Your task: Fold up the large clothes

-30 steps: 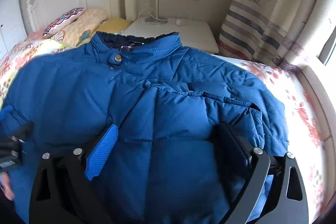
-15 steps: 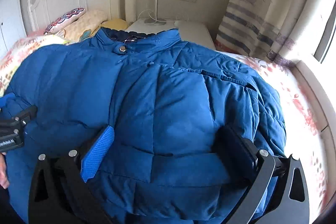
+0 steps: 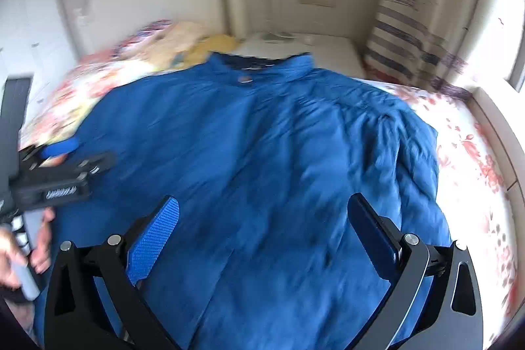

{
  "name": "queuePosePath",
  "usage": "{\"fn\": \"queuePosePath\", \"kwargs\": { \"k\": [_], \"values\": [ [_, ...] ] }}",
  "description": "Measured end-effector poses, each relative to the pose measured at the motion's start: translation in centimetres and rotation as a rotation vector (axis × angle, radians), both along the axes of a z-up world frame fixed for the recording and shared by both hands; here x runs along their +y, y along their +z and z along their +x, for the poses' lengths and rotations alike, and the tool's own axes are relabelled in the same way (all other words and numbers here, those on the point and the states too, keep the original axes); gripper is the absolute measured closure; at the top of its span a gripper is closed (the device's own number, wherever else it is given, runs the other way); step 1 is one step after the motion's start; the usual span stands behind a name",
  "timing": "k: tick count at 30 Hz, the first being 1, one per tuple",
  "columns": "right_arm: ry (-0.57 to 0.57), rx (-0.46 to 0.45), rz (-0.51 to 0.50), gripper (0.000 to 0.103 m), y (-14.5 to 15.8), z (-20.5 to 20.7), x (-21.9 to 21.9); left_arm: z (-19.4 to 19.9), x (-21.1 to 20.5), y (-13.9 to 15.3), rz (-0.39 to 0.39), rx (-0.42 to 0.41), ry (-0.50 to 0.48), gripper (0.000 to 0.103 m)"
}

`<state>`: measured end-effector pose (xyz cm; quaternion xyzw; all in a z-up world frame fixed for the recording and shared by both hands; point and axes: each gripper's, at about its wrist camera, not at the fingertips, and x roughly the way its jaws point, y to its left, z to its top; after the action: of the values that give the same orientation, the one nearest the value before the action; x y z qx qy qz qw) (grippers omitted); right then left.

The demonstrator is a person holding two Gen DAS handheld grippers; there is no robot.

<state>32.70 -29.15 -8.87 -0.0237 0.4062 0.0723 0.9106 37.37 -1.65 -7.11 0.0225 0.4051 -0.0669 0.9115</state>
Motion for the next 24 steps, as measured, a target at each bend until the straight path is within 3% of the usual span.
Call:
{"fn": "queuePosePath", "kwargs": {
  "k": [3,5,6,8,10,14,16,17,19,22,24],
  "values": [
    [0.094,0.029,-0.068,0.004,-1.6,-3.1,1.8,-3.3,-2.0,-0.7,0.045,-0.009,-0.086,0.002],
    [0.108,0.117,-0.174,0.004,-4.6,-3.0,2.9,-3.9,-3.3,-3.4,0.113,0.081,-0.116,0.002],
    [0.104,0.139,-0.175,0.004,-5.7,-2.8,2.8,-3.8,-3.6,-4.7,0.129,0.113,-0.120,0.002],
    [0.084,0.131,-0.138,0.004,-5.6,-3.0,2.3,-4.0,-2.9,-5.1,0.084,0.109,-0.110,0.002],
    [0.078,0.161,-0.158,0.004,-5.1,-3.2,2.3,-4.1,-2.3,-4.6,0.085,0.129,-0.090,0.002],
    [0.039,0.135,-0.176,0.004,-4.1,-5.2,0.2,-6.5,1.8,-3.0,0.113,0.055,0.017,0.002],
    [-0.012,0.159,-0.173,0.004,-5.0,-6.0,-2.0,-7.0,4.3,-4.3,0.116,0.097,0.082,0.002],
    [-0.011,0.177,-0.128,0.004,-5.7,-6.0,-3.3,-7.1,5.2,-5.1,0.104,0.119,0.096,0.002],
    [0.007,0.134,-0.075,0.004,-5.9,-7.0,-3.9,-7.4,7.1,-5.3,0.003,0.123,0.099,0.002],
    [-0.052,0.153,-0.136,0.004,-5.1,-7.3,-2.8,-8.1,7.0,-4.8,0.058,0.116,0.149,0.002],
    [-0.031,0.120,-0.117,0.004,-3.8,-8.5,-1.5,-9.3,6.3,-4.0,0.032,0.093,0.138,0.002]
  ]
}}
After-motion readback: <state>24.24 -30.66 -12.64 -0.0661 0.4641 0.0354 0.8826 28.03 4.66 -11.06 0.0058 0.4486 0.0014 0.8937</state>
